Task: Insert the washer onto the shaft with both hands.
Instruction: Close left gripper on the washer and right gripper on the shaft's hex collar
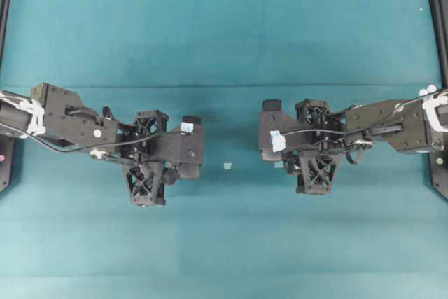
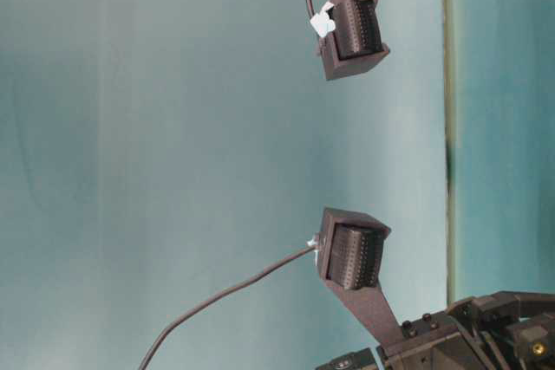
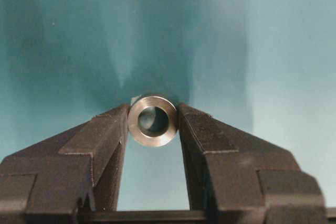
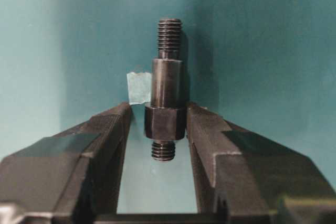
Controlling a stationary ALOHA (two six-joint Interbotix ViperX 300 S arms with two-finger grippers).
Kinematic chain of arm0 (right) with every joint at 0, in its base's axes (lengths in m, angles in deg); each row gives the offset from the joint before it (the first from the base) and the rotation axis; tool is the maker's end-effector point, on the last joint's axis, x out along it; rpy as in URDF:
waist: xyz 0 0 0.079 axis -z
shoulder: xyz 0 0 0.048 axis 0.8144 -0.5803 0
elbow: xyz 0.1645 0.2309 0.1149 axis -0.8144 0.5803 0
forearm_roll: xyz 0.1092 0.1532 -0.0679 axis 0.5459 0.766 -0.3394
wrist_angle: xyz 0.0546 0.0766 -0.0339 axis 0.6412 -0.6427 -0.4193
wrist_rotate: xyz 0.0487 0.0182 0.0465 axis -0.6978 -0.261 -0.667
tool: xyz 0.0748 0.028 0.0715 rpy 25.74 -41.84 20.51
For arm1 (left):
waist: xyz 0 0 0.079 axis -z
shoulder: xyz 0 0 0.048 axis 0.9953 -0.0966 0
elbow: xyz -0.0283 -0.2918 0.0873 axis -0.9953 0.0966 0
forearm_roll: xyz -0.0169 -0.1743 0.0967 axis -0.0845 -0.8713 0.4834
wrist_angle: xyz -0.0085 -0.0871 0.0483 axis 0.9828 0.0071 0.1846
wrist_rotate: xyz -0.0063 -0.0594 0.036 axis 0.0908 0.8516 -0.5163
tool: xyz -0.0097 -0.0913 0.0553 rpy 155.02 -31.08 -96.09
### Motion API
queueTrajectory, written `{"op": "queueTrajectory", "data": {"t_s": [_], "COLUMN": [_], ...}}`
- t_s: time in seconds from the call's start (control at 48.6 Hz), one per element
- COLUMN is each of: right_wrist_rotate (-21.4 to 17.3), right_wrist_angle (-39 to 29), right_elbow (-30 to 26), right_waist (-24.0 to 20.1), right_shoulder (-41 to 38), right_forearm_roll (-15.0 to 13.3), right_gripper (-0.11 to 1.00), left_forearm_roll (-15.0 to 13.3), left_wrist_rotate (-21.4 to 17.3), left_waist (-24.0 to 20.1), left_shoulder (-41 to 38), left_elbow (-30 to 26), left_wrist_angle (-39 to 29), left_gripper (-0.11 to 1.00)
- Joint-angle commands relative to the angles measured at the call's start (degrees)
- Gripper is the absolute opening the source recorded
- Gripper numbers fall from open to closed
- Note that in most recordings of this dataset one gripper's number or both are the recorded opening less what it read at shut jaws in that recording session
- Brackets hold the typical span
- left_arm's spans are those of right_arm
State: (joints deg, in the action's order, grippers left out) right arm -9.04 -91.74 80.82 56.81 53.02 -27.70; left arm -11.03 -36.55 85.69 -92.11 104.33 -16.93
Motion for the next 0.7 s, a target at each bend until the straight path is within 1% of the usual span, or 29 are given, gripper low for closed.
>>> {"op": "queueTrajectory", "data": {"t_s": [0.0,0.164,0.391,0.473,0.678], "right_wrist_rotate": [0.4,0.8,5.0,5.9,6.0], "right_wrist_angle": [-0.3,-0.5,-1.5,-1.9,-1.9], "right_elbow": [0.6,0.4,0.0,-0.2,-0.4], "right_waist": [2.1,2.8,3.1,3.2,3.2], "right_shoulder": [-0.4,-0.4,-0.4,-0.5,-0.5], "right_forearm_roll": [-0.3,-0.4,-0.3,-0.2,-0.1], "right_gripper": [0.07,0.06,0.03,0.01,0.01], "left_forearm_roll": [0.0,0.0,0.0,0.0,0.1], "left_wrist_rotate": [0.0,0.0,0.0,0.0,0.1], "left_waist": [-0.2,-0.2,-0.1,-0.1,-0.2], "left_shoulder": [0.0,0.0,0.0,0.0,0.0], "left_elbow": [-0.4,-0.4,-0.3,-0.3,-0.3], "left_wrist_angle": [0.2,0.3,0.3,0.3,0.2], "left_gripper": [0.37,0.37,0.37,0.37,0.37]}}
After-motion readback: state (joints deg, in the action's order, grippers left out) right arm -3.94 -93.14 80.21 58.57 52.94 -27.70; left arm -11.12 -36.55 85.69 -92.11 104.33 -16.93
